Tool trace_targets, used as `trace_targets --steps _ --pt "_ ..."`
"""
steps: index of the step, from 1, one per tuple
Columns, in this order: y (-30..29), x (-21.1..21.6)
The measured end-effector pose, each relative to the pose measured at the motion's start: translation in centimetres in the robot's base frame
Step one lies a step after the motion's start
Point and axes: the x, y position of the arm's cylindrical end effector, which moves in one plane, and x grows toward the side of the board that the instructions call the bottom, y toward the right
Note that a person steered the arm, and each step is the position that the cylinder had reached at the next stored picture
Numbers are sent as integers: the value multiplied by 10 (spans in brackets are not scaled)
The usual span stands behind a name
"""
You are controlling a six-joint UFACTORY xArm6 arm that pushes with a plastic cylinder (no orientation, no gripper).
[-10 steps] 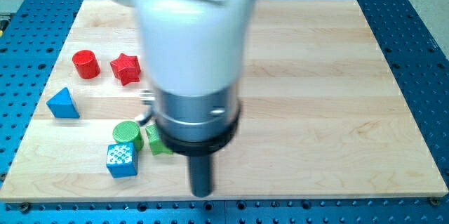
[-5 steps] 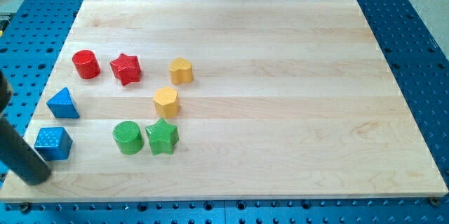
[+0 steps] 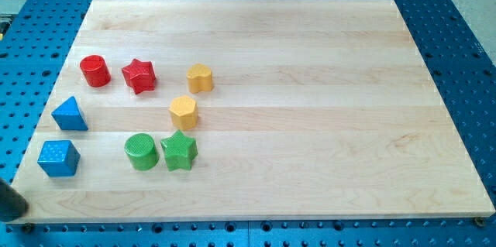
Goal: Push the cube bellow the triangle
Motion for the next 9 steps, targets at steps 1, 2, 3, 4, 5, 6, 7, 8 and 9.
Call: trace_targets --steps 1,2,3,4,5,6,7,8,9 --pt "-18 -2" --pt "-8 -20" --pt "6 -20" --pt "8 -20" --pt "19 -20" --pt "39 -20" --pt "42 -32" --pt "42 -40" --pt "42 -24"
